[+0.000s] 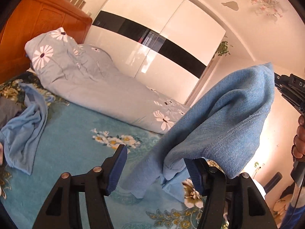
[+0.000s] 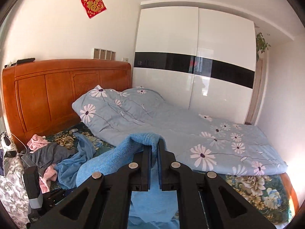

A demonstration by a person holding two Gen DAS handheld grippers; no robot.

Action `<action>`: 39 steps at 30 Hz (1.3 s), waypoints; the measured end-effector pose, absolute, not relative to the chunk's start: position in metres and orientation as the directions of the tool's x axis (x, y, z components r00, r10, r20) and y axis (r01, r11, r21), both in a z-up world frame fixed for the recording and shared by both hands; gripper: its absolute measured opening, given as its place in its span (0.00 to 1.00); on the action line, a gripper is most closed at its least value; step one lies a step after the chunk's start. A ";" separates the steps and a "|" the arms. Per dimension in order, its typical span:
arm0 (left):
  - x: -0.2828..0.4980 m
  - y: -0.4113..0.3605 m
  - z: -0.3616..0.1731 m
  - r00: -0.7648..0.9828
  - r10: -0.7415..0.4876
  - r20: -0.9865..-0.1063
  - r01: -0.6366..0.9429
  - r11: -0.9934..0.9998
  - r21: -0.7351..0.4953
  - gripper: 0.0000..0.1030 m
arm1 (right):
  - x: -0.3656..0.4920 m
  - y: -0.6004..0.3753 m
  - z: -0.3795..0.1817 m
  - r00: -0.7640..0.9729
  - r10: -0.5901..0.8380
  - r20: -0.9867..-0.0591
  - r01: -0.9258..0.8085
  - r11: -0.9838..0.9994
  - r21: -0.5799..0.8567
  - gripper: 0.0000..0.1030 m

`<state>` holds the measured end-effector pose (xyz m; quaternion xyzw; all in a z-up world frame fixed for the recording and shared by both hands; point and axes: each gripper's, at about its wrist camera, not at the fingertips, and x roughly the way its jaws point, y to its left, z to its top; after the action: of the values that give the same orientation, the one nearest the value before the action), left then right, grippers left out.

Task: Fold clothes
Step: 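Grasp the sweatshirt with the left gripper while the right gripper keeps holding it, then lower the sweatshirt onto the bed with both grippers and release it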

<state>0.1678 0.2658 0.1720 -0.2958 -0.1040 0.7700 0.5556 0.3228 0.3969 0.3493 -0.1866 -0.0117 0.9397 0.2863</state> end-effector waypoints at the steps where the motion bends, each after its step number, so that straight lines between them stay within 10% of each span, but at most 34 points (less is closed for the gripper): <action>1: 0.172 0.265 0.175 -0.203 0.919 -0.337 -0.803 -0.353 -0.480 0.63 | 0.325 0.395 0.356 -0.758 0.556 -0.340 -0.547 -0.827 -0.132 0.06; 9: 0.221 0.291 0.153 -0.071 0.925 -0.373 -0.858 -0.247 -0.451 0.61 | 0.323 0.387 0.377 -0.728 0.591 -0.346 -0.600 -0.795 -0.094 0.06; 18: 0.240 0.300 0.152 -0.013 0.917 -0.399 -0.877 -0.202 -0.437 0.06 | 0.335 0.388 0.382 -0.700 0.617 -0.359 -0.632 -0.770 -0.090 0.06; 39: 0.261 0.116 0.348 -0.538 0.840 -0.067 -0.842 -0.540 0.001 0.04 | 0.471 0.350 0.399 -0.814 0.497 -0.299 -0.514 -0.857 -0.026 0.06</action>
<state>0.2606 0.1161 0.3483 -0.0293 0.0166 0.8769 0.4795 0.4707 0.3499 0.3990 -0.1493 0.0280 0.9520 0.2656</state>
